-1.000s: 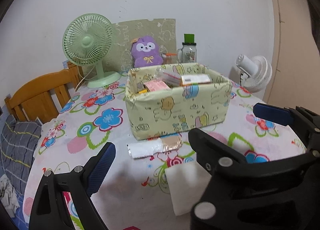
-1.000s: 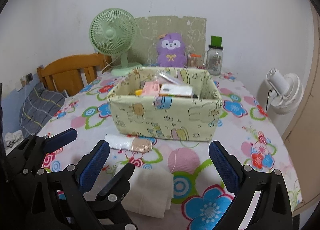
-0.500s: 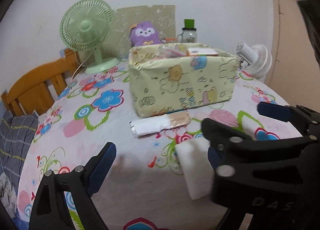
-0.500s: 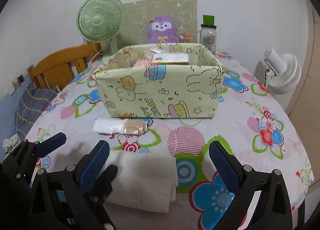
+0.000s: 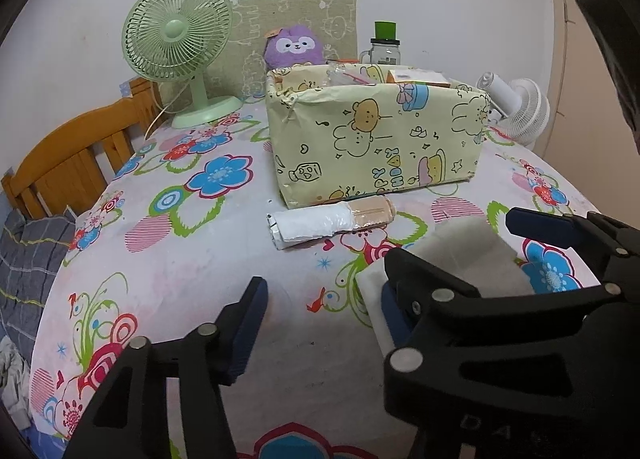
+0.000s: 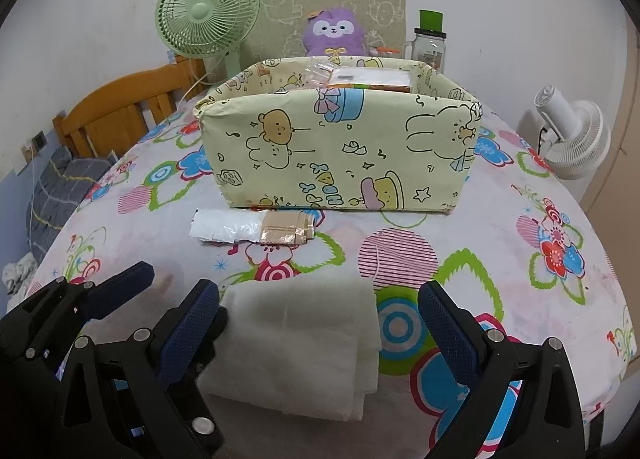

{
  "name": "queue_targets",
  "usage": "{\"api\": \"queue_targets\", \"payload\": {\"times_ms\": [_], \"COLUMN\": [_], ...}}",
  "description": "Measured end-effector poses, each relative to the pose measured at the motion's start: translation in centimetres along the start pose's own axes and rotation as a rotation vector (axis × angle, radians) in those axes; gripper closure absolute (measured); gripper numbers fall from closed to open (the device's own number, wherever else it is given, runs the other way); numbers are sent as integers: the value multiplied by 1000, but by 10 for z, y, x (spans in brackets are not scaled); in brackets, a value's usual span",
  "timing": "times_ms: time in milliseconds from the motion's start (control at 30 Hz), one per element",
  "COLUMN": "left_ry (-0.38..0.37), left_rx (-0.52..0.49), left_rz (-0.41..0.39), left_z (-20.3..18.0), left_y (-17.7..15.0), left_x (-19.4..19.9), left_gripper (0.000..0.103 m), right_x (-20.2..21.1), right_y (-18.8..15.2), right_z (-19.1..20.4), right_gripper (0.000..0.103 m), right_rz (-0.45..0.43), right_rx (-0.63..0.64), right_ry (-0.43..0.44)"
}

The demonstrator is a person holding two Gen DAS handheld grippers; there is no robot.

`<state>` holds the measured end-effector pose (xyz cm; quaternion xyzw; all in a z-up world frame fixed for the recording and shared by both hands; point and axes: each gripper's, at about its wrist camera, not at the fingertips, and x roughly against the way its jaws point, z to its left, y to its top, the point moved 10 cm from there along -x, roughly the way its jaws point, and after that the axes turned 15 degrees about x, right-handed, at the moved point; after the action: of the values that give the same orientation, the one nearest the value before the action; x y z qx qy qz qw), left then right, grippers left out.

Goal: Organize soft objects
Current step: 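Move the right tool onto the white folded cloth and close on it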

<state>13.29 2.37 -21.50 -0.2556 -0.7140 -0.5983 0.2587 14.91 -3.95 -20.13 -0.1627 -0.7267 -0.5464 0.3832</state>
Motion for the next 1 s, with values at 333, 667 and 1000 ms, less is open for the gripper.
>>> {"api": "queue_targets", "payload": {"times_ms": [333,667,1000], "left_ry": [51,27,0], "left_rx": [19,29,51], "left_rz": [23,53,68], "left_z": [16,6,-2], "left_y": [0,-9,-1], "left_x": [-7,-14,-16], "left_gripper": [46,52,52], "right_x": [-5,-10,-6], "right_y": [-3,-9,-2], "right_z": [7,14,6], "right_gripper": [2,20,53], "right_rz": [33,43,8], "right_rx": [-1,-30,-63], "right_ry": [18,6,20]}}
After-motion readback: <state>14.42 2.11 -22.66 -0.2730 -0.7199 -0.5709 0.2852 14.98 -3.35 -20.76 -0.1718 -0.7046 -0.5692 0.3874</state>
